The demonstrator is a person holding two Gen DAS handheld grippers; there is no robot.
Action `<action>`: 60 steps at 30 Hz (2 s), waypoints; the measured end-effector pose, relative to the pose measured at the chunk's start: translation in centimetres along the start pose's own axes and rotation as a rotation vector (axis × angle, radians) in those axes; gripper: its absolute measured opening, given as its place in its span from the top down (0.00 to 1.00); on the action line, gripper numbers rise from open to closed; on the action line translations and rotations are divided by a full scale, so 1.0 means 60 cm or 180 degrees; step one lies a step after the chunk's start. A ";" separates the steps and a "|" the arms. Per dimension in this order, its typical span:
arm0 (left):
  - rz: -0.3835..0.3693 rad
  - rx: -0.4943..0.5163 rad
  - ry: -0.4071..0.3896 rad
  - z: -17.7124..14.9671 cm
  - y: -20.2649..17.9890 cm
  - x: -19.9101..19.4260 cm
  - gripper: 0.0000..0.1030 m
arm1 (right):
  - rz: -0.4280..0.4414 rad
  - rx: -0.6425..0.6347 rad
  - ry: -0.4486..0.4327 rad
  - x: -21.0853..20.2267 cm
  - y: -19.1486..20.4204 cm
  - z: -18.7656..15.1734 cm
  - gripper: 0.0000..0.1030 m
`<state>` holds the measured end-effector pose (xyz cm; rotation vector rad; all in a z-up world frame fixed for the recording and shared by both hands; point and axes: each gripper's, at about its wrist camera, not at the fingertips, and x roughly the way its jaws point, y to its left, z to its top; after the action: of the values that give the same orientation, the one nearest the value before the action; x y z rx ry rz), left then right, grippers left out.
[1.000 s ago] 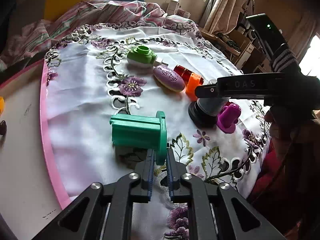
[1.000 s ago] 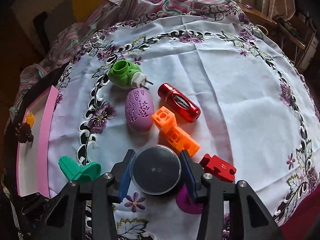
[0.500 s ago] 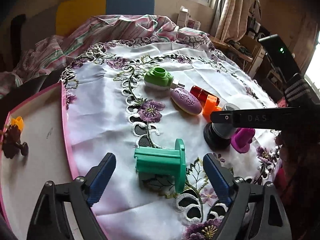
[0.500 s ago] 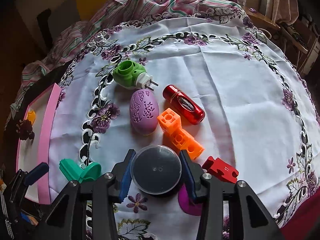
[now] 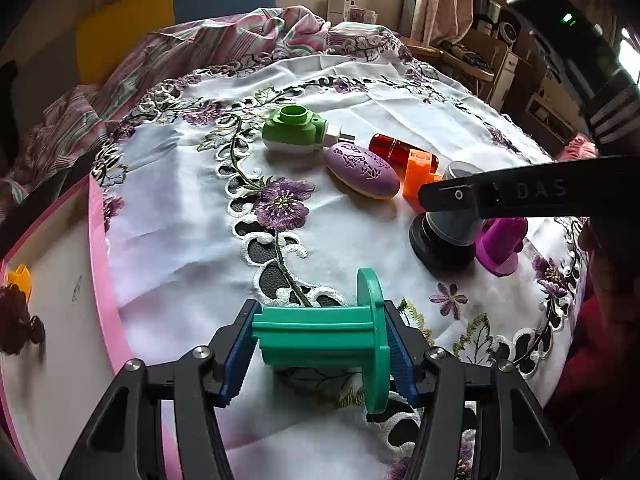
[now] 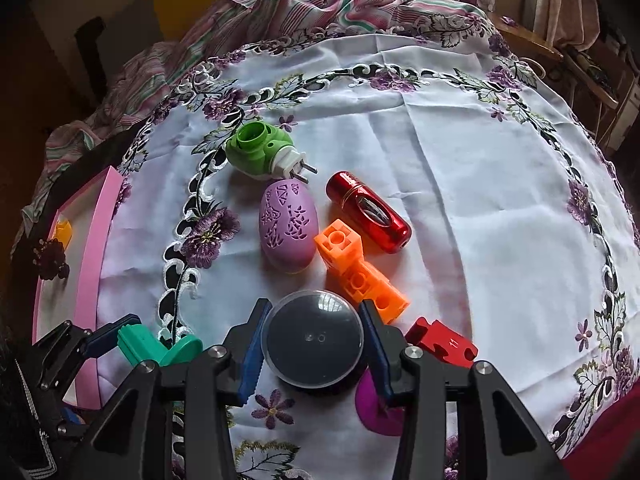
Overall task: Organize rigid objects
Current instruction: 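Carry the teal spool toward the tray with the left tool while the right tool grasps the black container, then lower the teal spool into the tray and open the left tool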
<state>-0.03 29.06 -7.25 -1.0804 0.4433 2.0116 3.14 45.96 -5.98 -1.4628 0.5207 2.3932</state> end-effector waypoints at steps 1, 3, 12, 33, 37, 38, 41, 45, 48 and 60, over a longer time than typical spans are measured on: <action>-0.0014 -0.0066 -0.0040 -0.002 0.002 -0.010 0.42 | 0.0003 -0.0002 0.0004 0.000 0.000 0.000 0.57; -0.0027 -0.0178 -0.0141 -0.006 0.008 -0.036 0.42 | 0.0013 0.0008 0.0007 0.000 -0.002 0.001 0.57; 0.0122 -0.0644 -0.0467 -0.014 0.098 -0.134 0.42 | -0.0104 0.0028 0.0087 0.007 -0.004 0.000 0.58; 0.0757 -0.1279 -0.0492 0.044 0.351 -0.078 0.42 | -0.0308 -0.0272 0.0042 0.009 0.025 -0.002 0.58; 0.0847 -0.1253 -0.0347 0.053 0.368 -0.038 0.42 | -0.0291 -0.0259 0.0041 0.009 0.023 -0.001 0.58; 0.0862 -0.1245 -0.0323 0.053 0.370 -0.030 0.42 | -0.0290 -0.0258 0.0041 0.009 0.023 -0.001 0.58; 0.0950 -0.1131 -0.0317 0.055 0.370 -0.017 0.42 | -0.0290 -0.0261 0.0039 0.009 0.023 0.000 0.58; 0.0976 -0.1136 -0.0317 0.055 0.372 -0.016 0.37 | -0.0293 -0.0276 0.0036 0.009 0.023 0.001 0.58; 0.0980 -0.1186 -0.0346 0.051 0.373 -0.026 0.37 | -0.0295 -0.0273 0.0036 0.010 0.023 0.001 0.58; 0.1119 -0.1244 -0.0606 0.006 0.316 -0.119 0.34 | -0.0305 -0.0272 0.0035 0.009 0.021 0.002 0.58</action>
<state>-12.71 14.03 -2.37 -1.0790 0.1465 2.5625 2.25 44.90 -6.22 -1.5013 0.3464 2.3605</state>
